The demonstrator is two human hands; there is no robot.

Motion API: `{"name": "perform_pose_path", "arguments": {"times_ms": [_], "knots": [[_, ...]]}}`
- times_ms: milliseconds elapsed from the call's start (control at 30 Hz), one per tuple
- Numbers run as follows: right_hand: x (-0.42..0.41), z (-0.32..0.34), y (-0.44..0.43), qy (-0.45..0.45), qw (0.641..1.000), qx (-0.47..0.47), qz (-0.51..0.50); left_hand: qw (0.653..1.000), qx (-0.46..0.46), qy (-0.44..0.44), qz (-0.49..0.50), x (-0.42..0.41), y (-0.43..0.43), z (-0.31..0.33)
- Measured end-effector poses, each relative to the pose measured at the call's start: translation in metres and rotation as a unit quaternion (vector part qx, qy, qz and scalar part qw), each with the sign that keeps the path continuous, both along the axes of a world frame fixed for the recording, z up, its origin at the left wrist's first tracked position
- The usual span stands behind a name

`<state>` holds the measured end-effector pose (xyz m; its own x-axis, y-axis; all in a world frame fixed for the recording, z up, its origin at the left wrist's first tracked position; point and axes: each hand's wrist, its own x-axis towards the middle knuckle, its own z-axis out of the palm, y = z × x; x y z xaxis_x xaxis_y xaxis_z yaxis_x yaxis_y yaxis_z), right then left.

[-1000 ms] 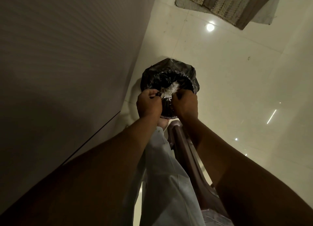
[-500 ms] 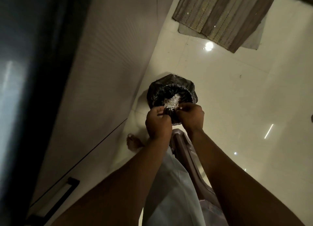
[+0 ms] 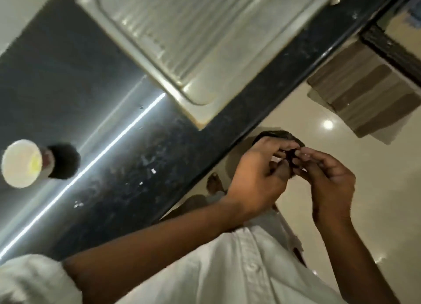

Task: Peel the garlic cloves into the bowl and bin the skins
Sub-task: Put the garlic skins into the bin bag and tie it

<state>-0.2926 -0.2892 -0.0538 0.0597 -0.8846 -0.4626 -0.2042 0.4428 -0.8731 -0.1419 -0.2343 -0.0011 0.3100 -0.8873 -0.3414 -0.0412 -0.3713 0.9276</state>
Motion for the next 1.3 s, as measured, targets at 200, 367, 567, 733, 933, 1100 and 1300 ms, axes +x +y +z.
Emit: {"name": "perform_pose_path", "arguments": {"times_ms": [200, 367, 567, 733, 933, 1100, 1300], "knots": [[0.073, 0.073, 0.021, 0.031, 0.968, -0.128, 0.214, 0.988, -0.034, -0.114, 0.094, 0.084, 0.075, 0.058], [0.125, 0.086, 0.043, 0.078, 0.85, -0.251, 0.456, 0.97, -0.003, -0.186, 0.16, 0.124, 0.159, 0.068], [0.167, 0.068, 0.08, 0.219, 0.568, -0.37, 0.702, 0.928, 0.082, -0.267, 0.247, 0.14, 0.26, 0.049], [0.169, 0.049, 0.106, 0.282, 0.485, -0.377, 0.737, 0.882, 0.147, -0.273, 0.356, 0.141, 0.316, 0.033], [0.191, 0.045, 0.144, 0.262, 0.45, -0.404, 0.752, 0.87, 0.18, -0.26, 0.378, 0.151, 0.338, 0.029], [0.212, 0.046, 0.163, 0.259, 0.431, -0.405, 0.763, 0.885, 0.192, -0.279, 0.319, 0.162, 0.341, 0.023], [0.234, 0.05, 0.104, 0.277, 0.503, -0.391, 0.719, 0.887, 0.199, -0.288, 0.3, 0.171, 0.34, 0.016]]}}
